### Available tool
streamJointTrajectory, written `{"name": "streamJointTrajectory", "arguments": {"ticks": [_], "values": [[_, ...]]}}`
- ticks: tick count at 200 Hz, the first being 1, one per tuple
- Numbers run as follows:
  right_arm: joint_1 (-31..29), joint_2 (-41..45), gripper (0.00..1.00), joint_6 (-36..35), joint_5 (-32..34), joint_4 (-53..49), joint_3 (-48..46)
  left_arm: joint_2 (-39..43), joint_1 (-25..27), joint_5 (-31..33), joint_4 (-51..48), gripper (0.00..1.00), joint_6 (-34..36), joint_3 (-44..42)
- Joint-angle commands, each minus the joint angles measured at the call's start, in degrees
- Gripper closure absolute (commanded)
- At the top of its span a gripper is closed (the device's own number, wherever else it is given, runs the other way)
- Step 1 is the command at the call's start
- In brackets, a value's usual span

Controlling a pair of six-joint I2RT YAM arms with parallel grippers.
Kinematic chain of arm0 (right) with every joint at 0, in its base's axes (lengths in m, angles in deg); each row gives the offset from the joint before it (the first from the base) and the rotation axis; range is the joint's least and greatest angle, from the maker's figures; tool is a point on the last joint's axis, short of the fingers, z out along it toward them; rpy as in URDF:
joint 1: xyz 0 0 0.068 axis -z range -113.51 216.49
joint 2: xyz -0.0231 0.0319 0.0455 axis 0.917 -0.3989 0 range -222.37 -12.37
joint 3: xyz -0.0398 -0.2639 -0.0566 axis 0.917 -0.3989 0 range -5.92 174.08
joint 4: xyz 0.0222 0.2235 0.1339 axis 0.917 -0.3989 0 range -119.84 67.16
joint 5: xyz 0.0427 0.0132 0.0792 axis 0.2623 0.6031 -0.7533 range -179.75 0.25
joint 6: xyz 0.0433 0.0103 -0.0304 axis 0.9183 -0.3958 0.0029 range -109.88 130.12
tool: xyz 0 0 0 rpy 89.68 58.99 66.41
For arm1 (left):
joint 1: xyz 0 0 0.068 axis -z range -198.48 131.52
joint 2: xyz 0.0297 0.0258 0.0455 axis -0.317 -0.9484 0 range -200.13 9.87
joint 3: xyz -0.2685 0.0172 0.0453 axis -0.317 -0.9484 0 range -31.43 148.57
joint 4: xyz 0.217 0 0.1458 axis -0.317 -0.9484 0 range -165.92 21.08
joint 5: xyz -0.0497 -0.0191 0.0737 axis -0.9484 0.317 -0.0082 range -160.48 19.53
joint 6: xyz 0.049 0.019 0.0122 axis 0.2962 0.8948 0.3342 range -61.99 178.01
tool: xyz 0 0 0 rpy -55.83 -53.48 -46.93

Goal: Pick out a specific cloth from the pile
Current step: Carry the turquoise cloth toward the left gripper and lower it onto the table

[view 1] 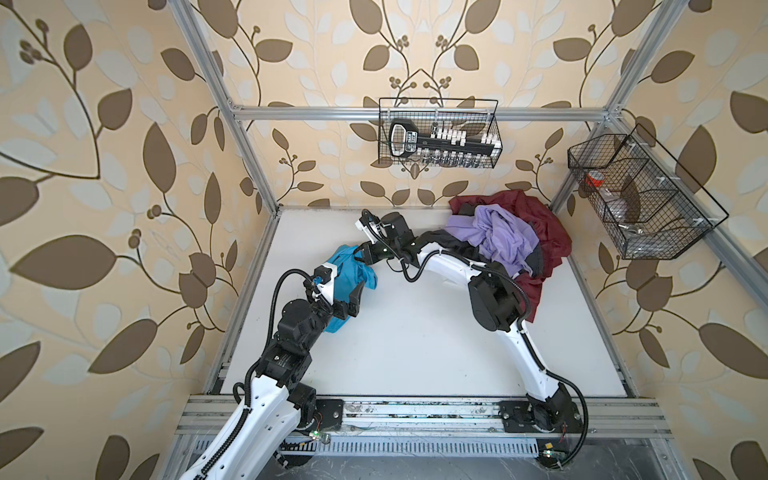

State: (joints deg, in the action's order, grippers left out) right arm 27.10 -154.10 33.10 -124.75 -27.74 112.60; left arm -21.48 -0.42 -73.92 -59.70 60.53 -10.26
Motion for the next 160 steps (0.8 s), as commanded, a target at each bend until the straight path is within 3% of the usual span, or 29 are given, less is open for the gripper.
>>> {"name": "streamJointTrajectory", "arguments": {"ticks": [1,26,57,76,127,160], "values": [[-1.9,-3.8,0.9,2.4,-2.5,1.3,-1.4,0.5,0.5,1.8,2.2,0.01,-0.3,0.3],[-3.5,-6.1,0.84,3.5,-4.0,0.9,-1.4,1.1,0.5,2.1,2.6,0.01,-0.5,-0.2],[-5.1,-7.3,0.63,3.5,-3.3,0.2,-1.1,0.9,0.5,1.7,2.7,0.01,-0.7,0.1],[-5.1,-9.0,0.57,4.5,-1.8,-0.7,1.5,0.9,0.5,1.3,2.6,0.01,-1.0,0.1],[-4.5,-17.7,0.6,12.0,4.2,-1.5,16.9,0.9,0.5,1.2,2.7,0.01,-1.6,0.2],[-2.9,-19.0,0.69,21.4,13.0,5.3,17.5,0.7,0.5,1.2,2.9,0.01,-1.8,0.2]]}}
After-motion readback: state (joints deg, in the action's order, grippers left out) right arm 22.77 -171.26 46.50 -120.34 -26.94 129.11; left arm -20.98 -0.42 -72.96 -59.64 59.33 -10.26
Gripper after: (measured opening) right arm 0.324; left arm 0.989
